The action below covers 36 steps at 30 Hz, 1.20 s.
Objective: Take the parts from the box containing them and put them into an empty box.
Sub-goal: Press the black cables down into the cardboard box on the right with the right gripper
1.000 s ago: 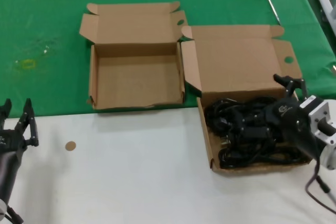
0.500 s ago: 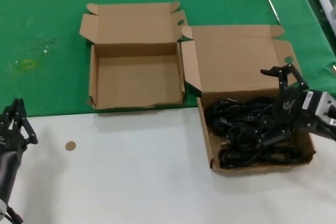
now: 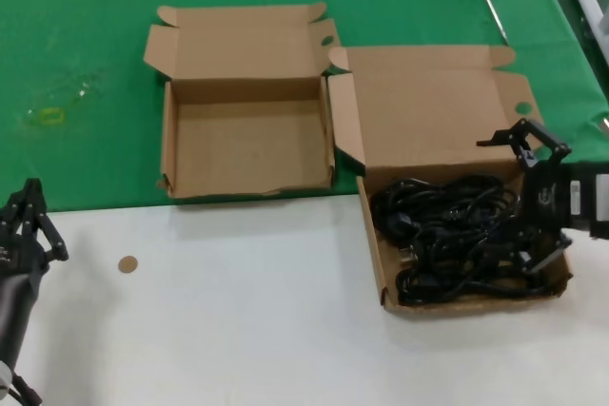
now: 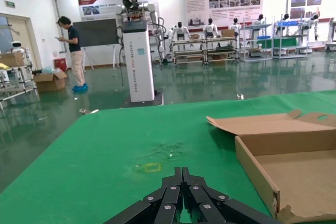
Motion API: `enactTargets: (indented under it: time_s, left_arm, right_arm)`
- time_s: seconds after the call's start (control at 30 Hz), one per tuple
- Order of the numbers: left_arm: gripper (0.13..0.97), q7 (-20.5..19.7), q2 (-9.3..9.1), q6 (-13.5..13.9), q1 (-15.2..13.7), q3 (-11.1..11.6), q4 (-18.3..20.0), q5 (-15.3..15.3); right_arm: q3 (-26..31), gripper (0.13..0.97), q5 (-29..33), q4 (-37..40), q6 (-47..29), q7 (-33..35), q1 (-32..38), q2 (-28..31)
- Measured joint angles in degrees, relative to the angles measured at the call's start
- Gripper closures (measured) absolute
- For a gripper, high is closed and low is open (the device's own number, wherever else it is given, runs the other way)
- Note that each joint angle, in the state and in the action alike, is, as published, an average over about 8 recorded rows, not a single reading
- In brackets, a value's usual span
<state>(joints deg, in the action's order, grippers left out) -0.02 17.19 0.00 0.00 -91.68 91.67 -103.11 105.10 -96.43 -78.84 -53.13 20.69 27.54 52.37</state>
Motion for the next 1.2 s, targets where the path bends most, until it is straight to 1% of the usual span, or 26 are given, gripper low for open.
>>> enactTargets:
  time_s: [0.3, 0.53, 0.87, 1.0, 1.2]
  left_arm:
    - [0.945, 0.0, 0.0, 0.0, 0.0, 0.0, 0.0, 0.0]
    - [0.945, 0.0, 0.0, 0.0, 0.0, 0.0, 0.0, 0.0]
    - [0.945, 0.0, 0.0, 0.0, 0.0, 0.0, 0.0, 0.0]
    - [0.945, 0.0, 0.0, 0.0, 0.0, 0.0, 0.0, 0.0]
    - [0.945, 0.0, 0.0, 0.0, 0.0, 0.0, 0.0, 0.0]
  right_arm:
    - [3.2, 0.129, 3.8, 4.2, -5.3, 5.9, 5.4, 1.1]
    - [4.8, 0.129, 5.6, 7.2, -8.0, 10.1, 7.5, 1.3]
    - [5.5, 0.159, 6.2, 10.1, -9.0, 13.3, 9.0, 0.0]
    - [5.6, 0.159, 6.4, 10.9, -9.0, 13.9, 9.5, -0.6]
    - [5.9, 0.236, 6.7, 12.0, -9.0, 14.9, 10.3, -1.3]
